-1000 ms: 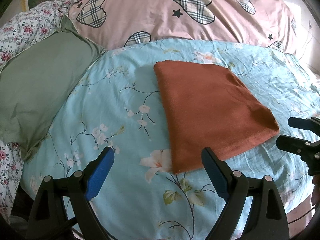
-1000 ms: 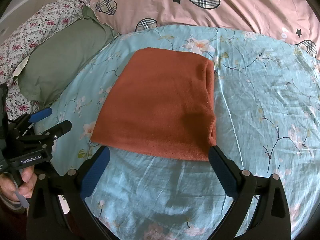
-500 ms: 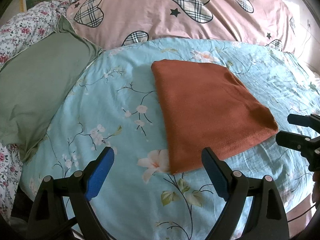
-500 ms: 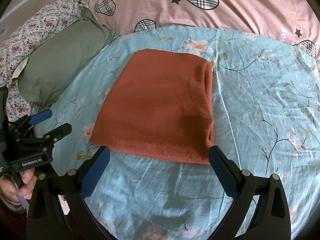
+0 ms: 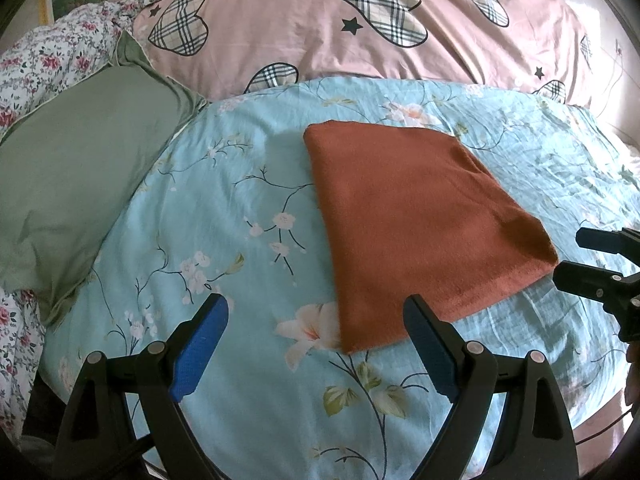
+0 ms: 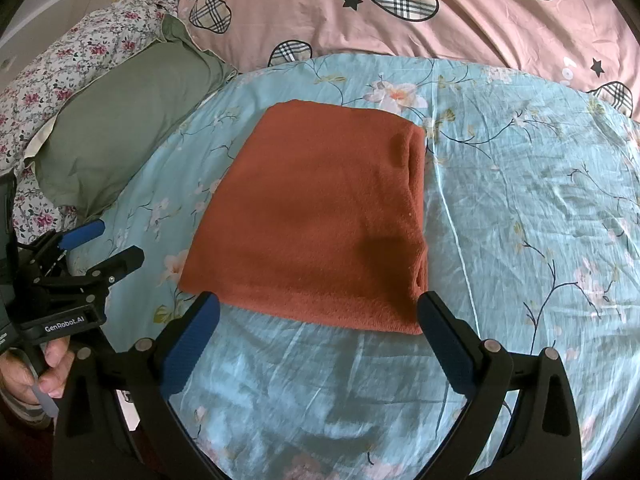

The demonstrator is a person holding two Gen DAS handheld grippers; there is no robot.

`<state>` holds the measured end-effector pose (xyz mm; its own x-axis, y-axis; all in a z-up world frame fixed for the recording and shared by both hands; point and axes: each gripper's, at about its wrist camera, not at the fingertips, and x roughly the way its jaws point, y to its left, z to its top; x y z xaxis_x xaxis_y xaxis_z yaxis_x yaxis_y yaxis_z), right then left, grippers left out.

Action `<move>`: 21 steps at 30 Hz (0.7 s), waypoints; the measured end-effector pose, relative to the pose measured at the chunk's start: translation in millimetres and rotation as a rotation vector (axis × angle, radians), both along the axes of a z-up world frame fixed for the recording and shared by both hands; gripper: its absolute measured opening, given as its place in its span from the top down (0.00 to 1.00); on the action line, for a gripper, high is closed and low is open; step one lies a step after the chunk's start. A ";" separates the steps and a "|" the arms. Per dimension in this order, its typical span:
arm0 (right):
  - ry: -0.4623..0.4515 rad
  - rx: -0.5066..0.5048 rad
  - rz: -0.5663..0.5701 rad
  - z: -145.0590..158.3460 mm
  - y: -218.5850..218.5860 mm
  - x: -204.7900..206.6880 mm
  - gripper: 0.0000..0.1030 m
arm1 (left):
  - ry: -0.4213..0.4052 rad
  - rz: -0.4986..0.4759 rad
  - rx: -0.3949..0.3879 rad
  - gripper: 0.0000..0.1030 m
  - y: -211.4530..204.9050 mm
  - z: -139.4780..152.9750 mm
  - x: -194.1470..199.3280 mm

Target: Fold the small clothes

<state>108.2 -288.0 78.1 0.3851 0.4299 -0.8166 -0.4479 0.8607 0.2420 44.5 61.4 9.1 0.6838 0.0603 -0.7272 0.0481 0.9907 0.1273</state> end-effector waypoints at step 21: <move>-0.004 0.003 0.002 -0.6 3.7 4.5 0.04 | -0.003 0.000 0.003 0.12 1.5 0.5 4.1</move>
<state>112.8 -284.4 77.6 0.3872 0.4328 -0.8141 -0.4502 0.8593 0.2427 48.6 62.9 9.6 0.6860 0.0626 -0.7249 0.0480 0.9902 0.1309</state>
